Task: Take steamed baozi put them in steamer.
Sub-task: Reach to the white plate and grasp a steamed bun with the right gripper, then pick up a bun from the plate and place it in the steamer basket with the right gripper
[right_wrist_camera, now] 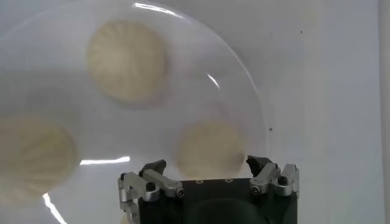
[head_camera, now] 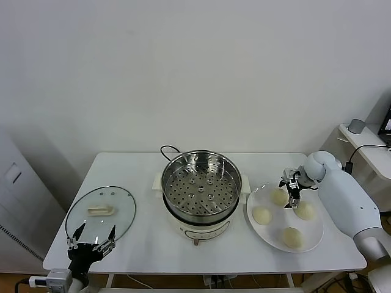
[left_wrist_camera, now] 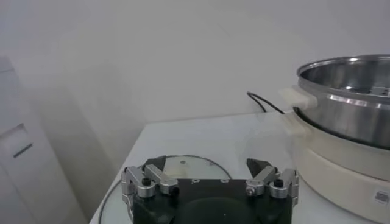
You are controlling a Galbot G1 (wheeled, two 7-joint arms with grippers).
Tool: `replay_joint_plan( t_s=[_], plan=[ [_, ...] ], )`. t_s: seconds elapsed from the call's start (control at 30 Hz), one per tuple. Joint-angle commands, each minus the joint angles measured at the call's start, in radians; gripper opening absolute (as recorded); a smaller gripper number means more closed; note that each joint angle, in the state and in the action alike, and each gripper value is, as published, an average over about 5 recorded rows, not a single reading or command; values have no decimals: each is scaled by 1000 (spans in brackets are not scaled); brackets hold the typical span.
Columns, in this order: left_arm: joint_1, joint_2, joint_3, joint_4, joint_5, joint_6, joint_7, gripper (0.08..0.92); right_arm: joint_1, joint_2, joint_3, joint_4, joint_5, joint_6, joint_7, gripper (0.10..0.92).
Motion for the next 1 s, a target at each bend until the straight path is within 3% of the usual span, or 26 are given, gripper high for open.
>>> replay_joint_plan(
  t_s=[0.03,0.33,0.77,1.0],
  plan=[
    [0,-1,2,0,1,0,0,823,1,8,5,-12,-13,3,10,823],
    [2,-2,2,0,2,-1,0,823,1,12,6,-21,-4,3,6,745],
    [-2,-4,8,1,8,-1,-1,823,22,-18,-3,12,70,-8,-16,449],
    [-12,-8,15,-1,17,-1,-5,823,193,-90,-182,106,270,-68,-65,435]
  ],
)
